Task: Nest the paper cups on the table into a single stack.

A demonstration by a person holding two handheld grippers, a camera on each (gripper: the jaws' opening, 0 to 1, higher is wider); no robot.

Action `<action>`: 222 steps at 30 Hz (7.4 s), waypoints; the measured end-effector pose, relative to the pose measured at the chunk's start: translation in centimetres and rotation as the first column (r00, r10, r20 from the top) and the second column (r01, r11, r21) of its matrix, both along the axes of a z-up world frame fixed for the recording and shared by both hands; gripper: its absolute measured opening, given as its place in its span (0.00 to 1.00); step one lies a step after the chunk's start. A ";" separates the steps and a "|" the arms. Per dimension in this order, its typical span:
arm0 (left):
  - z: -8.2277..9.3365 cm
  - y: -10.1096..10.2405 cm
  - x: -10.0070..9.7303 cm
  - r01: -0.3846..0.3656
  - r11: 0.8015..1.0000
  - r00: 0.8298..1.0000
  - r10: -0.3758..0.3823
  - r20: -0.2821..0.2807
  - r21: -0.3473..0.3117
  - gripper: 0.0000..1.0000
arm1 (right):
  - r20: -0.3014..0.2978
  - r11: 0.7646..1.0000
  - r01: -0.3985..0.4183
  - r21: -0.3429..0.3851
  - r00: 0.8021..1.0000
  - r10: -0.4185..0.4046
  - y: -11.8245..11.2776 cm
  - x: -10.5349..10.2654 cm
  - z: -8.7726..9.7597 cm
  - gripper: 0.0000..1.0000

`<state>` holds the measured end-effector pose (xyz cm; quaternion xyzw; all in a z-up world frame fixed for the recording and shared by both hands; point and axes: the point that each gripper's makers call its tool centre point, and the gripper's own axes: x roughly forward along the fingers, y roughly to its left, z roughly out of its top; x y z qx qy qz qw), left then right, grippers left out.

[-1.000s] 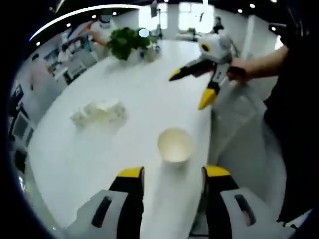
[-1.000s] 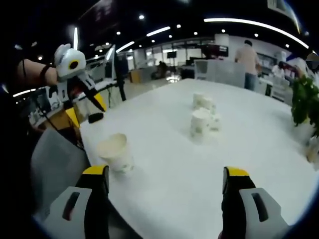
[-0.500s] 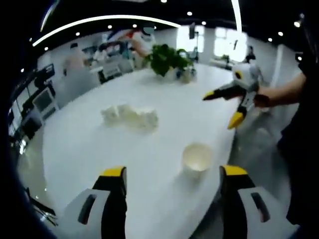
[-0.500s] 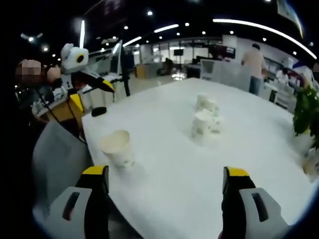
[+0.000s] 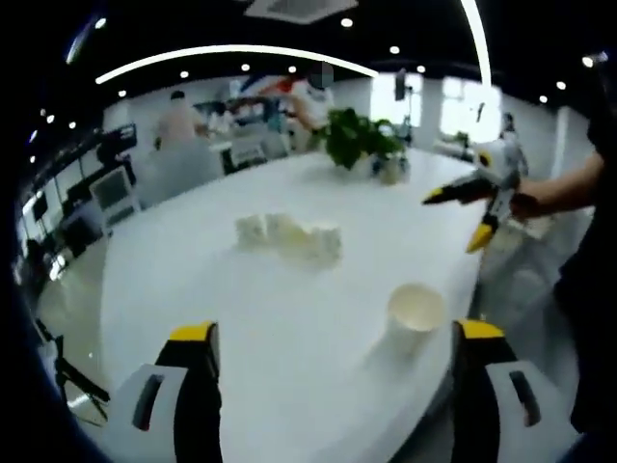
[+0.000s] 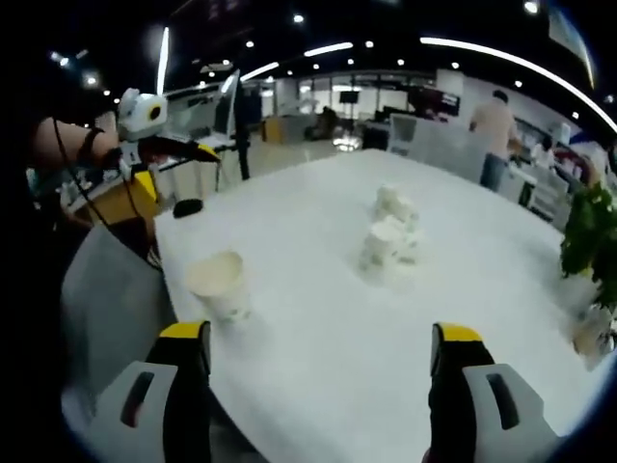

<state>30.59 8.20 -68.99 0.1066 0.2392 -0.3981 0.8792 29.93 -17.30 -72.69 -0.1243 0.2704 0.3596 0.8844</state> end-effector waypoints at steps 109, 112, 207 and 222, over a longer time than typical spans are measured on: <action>-2.5 -1.5 1.5 0.041 0.998 0.999 -0.041 0.015 0.041 0.99 | -0.061 1.000 -0.014 -0.002 0.998 0.014 2.5 16.4 -3.3 0.35; -2.4 -1.6 1.5 0.041 0.998 0.999 -0.042 0.017 0.040 0.99 | -0.068 1.000 -0.019 -0.002 0.997 0.019 2.4 16.4 -3.4 0.35; -1.5 -1.1 0.8 0.011 0.998 1.000 -0.011 0.010 0.068 0.99 | 0.158 0.865 -0.200 0.461 0.977 0.142 8.1 4.3 15.3 0.35; -1.5 -1.1 0.3 0.001 0.998 1.000 -0.001 0.005 0.056 0.99 | 0.030 0.811 -0.124 0.572 0.991 0.130 9.2 1.8 11.7 0.35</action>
